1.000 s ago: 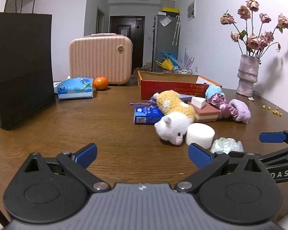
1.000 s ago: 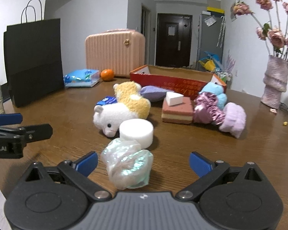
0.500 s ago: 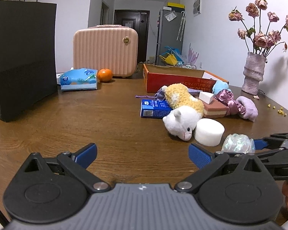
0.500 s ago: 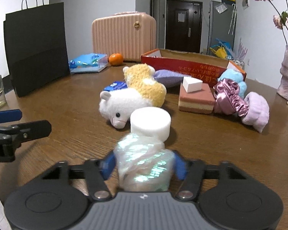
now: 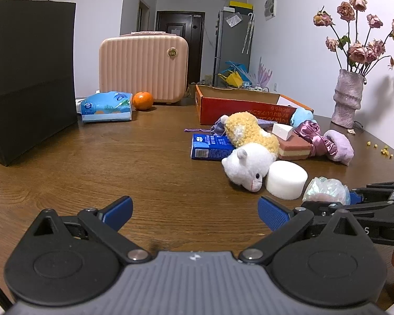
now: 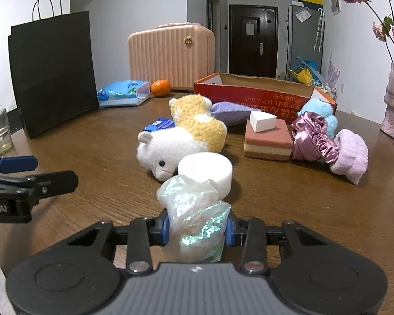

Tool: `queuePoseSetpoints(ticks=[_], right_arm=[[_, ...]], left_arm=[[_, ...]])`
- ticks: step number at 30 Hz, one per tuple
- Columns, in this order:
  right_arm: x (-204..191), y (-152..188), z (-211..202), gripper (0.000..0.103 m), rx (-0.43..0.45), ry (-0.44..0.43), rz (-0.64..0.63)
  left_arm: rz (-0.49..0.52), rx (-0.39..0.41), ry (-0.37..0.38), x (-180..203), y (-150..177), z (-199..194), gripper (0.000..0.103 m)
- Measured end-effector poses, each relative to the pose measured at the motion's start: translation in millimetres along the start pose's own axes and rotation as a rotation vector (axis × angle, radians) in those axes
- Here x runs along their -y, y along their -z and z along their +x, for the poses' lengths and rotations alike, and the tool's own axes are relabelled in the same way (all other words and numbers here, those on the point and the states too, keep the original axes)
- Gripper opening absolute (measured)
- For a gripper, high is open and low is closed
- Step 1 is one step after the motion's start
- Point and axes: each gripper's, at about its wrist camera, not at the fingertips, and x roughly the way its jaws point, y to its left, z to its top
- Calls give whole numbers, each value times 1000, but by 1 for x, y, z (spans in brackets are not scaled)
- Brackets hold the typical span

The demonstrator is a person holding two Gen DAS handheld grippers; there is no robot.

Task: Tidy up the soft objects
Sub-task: 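Grasp the white-and-yellow plush toy with the left tool while the right tool holds the bag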

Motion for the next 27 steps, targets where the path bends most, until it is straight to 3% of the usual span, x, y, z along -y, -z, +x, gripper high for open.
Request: queuePoseSetpoints(ticks=[27], right_arm=[[44,-18,-20,37,108,95,22]], left_arm=[[83,19,25,29,-40,16,103]])
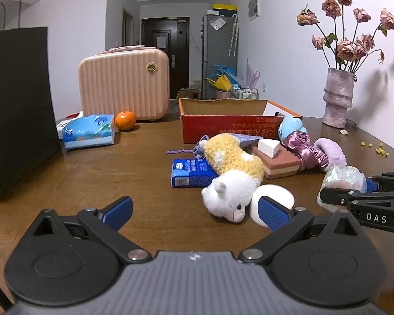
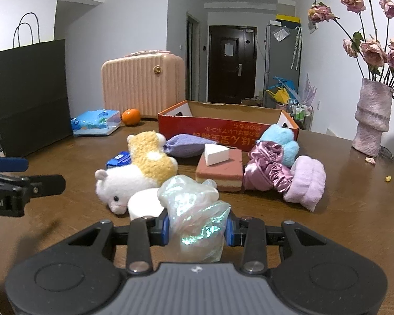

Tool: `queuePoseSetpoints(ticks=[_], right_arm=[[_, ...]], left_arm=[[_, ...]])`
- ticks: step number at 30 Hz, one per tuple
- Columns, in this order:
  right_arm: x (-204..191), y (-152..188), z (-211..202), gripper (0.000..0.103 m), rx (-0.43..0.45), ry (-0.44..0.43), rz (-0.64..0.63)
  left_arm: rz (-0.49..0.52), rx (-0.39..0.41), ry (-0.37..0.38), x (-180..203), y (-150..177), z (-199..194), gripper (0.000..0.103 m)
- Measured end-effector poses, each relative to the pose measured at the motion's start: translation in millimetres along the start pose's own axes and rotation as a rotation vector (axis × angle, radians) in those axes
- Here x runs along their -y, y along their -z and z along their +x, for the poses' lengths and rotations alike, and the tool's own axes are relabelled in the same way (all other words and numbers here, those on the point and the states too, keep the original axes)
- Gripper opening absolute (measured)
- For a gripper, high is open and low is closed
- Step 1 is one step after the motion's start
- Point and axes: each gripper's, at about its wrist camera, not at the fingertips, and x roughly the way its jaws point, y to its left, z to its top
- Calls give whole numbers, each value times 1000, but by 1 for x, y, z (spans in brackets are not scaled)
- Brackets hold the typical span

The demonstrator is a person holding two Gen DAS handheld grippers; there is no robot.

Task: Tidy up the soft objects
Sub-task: 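Grasp the white-and-yellow plush toy with the left tool while the right tool holds the bag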

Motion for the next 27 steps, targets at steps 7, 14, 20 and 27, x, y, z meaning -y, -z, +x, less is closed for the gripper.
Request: queuePoseSetpoints(ticks=[7,14,20,27], right_arm=[[11,-5,4,37,9,21,3],[23,-9,12,37,7,46,7],[31,-14,21,37,5,64,10],[42,-20,33,37,3,80,9]], left_arm=[[41,-5,15,8,-16,16,103],[85,-31,34,17,-31,36,103],[116,-65,49,27,-42,58,103],[130,-106,61,37,-49,83,103]])
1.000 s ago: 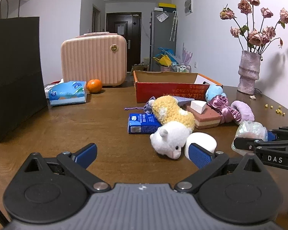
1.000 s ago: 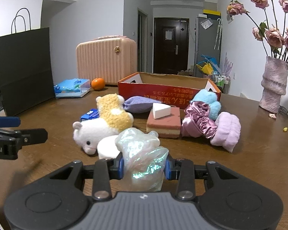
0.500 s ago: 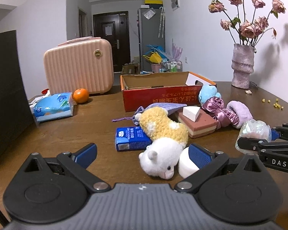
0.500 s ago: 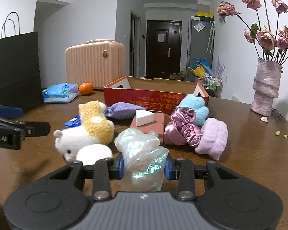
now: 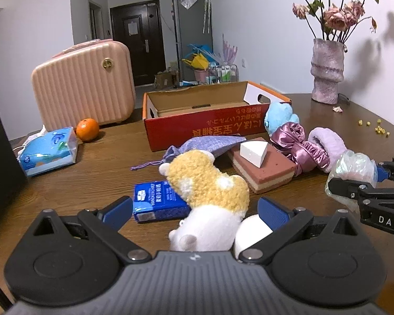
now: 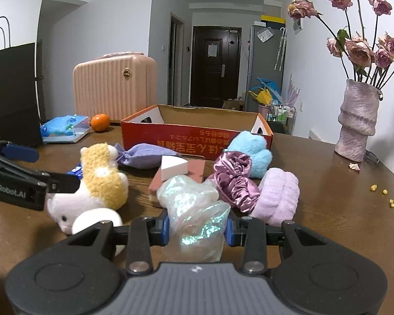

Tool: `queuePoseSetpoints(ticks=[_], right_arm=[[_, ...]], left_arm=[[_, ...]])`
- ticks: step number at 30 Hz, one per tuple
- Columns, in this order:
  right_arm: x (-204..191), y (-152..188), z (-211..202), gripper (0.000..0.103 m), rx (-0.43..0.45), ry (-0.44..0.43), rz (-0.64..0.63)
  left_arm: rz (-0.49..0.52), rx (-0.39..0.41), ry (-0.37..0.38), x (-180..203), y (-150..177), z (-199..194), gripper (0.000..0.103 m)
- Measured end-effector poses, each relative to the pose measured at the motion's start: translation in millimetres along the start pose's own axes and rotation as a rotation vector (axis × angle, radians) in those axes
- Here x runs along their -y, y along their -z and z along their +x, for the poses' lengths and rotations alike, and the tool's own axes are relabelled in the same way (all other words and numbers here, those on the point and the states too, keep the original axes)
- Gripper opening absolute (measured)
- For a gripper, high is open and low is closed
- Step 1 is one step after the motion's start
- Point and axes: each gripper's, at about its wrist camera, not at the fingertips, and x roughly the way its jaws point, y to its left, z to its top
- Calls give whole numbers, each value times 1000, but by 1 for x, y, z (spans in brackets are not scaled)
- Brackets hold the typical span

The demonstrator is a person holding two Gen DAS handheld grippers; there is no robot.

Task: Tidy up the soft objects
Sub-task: 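Grasp the white-and-yellow plush toy with the left tool while the right tool holds the bag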

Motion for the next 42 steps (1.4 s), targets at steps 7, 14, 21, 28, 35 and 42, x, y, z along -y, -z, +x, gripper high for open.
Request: queuePoseSetpoints(ticks=[7,14,21,28,35,42], right_arm=[[8,-5,13,37,2,12,-10],[14,-1,25,37,-8,9,12],[18,2,28,37,-15,-2,36],[16,4,28,37,-16,-12,33],[17,5,28,37,-12,-12,40],[19,4,27,38,-3,-9,47]], left_arm=[[4,-46,1,5,-7,24,103],[-4,-97,-15,11,-6,48,103],[-25,-152,-33,14,-3,68,103],[-47,-167,-36,10,1,75,103],[-55,-166,-16,10,2,77,99],[-85,-186,44,6,4,80,80]])
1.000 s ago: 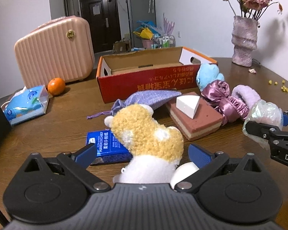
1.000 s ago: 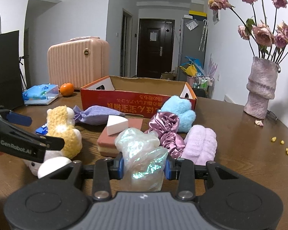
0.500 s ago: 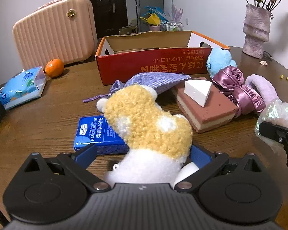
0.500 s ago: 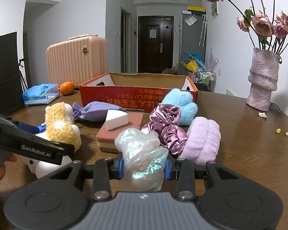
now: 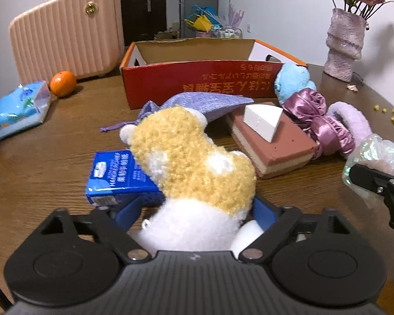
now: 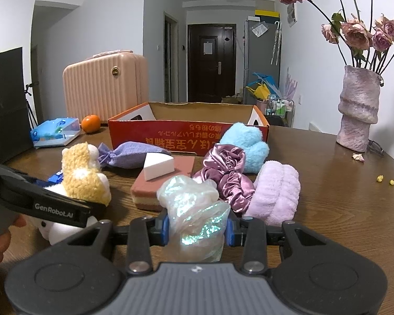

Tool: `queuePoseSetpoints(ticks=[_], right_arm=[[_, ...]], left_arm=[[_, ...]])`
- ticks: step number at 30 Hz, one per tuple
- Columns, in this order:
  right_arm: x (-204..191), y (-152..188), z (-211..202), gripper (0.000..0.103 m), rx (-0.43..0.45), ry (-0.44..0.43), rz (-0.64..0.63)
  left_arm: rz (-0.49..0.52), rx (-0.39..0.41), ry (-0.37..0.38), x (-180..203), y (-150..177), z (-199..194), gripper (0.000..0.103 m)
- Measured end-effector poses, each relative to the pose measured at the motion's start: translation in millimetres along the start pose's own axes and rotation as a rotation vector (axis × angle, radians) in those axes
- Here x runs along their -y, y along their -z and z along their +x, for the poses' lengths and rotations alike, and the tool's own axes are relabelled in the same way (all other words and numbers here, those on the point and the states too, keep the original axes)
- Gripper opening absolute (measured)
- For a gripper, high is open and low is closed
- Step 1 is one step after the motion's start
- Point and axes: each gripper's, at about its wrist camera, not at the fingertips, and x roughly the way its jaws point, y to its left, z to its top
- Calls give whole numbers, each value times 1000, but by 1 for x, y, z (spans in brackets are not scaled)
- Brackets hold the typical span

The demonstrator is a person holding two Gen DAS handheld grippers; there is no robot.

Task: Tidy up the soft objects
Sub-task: 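Grasp the white-and-yellow plush toy with the left tool while the right tool holds the bag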

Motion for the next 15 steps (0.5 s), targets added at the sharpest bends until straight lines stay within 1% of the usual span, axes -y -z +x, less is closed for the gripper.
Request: queuePoseSetpoints(ticks=[1,4,8,15], right_arm=[[0,0,0,38,1,1,1],[1,0,0,38,0,4,3],[1,0,-1,38,3,5,3],[2,0,-2,38,13,5,4]], left_arm=[[-2,-1,16,0,0,0,79],[3,4,22,1,2,-2,76],[-2,5,40,1,2,-4,70],[6,26,39,3,4,-10,64]])
